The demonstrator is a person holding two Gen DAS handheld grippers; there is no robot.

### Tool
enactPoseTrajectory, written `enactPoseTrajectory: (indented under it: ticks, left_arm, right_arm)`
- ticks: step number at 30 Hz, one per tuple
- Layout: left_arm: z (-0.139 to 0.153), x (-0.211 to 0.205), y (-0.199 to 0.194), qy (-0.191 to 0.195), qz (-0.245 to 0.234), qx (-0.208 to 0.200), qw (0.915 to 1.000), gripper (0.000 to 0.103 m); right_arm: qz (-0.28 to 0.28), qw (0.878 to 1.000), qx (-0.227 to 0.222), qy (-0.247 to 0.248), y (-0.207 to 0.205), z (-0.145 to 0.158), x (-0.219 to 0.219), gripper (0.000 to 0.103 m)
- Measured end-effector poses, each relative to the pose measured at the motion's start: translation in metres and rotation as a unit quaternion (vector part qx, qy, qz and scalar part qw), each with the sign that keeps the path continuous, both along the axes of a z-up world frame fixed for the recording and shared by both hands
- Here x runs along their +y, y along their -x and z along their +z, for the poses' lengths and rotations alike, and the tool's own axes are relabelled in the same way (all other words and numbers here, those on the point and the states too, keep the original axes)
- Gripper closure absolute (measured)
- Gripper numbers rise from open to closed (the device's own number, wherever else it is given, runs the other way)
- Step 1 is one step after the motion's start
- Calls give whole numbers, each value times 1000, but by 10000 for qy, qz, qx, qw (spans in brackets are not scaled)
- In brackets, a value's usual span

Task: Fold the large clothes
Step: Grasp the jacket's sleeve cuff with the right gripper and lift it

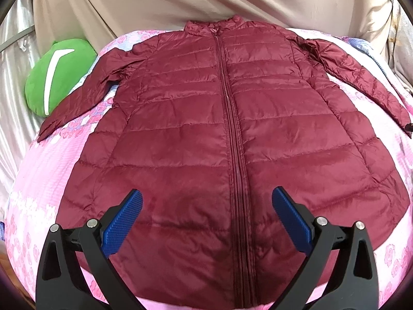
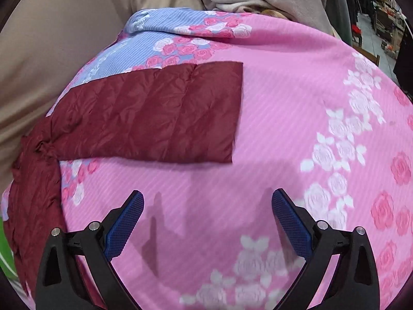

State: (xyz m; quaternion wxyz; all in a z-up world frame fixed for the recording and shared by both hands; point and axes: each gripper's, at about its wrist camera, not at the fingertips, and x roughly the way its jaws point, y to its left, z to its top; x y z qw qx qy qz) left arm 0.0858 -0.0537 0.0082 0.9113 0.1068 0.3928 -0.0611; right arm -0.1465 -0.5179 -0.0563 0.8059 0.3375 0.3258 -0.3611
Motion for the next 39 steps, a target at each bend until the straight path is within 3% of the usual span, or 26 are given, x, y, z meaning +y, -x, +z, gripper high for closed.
enactPoseTrajectory:
  ticks: [4,6,9,11,12,14,18,21,24,26,29,32,35,37,39]
  left_arm:
    - [-5,-4,-10,-65,-30,74,9999,5]
    - [-8,-5,-14,-94,-59,103,9999,5]
    - [-8,-3,-22,-141,-97,88,9998,5]
    - [-6,0,-28,-189,-90,26,9998,5]
    - [-5,2,-30,-206,-81,-5,9998,5]
    - [-1,8,-37,-233,-36,-91,9997,5]
    - [7,21,-51,-199,112,-202,9995,5]
    - [14,33,-64,-55,199,-240,9995,5]
    - [21,49,-80,175,291,-208,9992,5]
    - [25,61,-91,282,375,-210,9987,5]
    - [31,81,-106,422,518,-244,9975,5]
    - [32,98,-125,588,565,-221,9964,5]
    - [30,112,-145,648,558,-163,9962,5]
    - [28,121,-162,835,501,-38,9952,5]
    - [27,127,-179,1113,425,53,9929,5]
  right_arm:
    - [82,9999,-48,68,-19,3,-12,5]
    - [144,9998,-90,107,-28,5,-18,18]
    - [160,9997,-111,116,-47,13,-29,64]
    - [196,9993,-312,43,-62,24,-38,82]
    - [200,9991,-360,75,-67,30,-38,89]
    - [268,9978,-485,371,-84,55,-32,92]
    - [793,9869,-785,1169,-128,115,10,93]
    - [1426,9707,-1152,1551,-173,160,61,93]
    - [2233,9470,-1548,1711,-226,194,127,93]
    - [2865,9238,-1728,1862,-265,208,185,93]
    - [3897,8818,-1785,1965,-322,204,278,92]
    - [4868,8431,-1493,1730,-369,170,358,84]
    - [5383,8189,-1093,1663,-390,132,409,72]
    - [5564,8058,-1164,1660,-380,125,416,64]
    - [5587,8003,-1385,1676,-362,128,403,45]
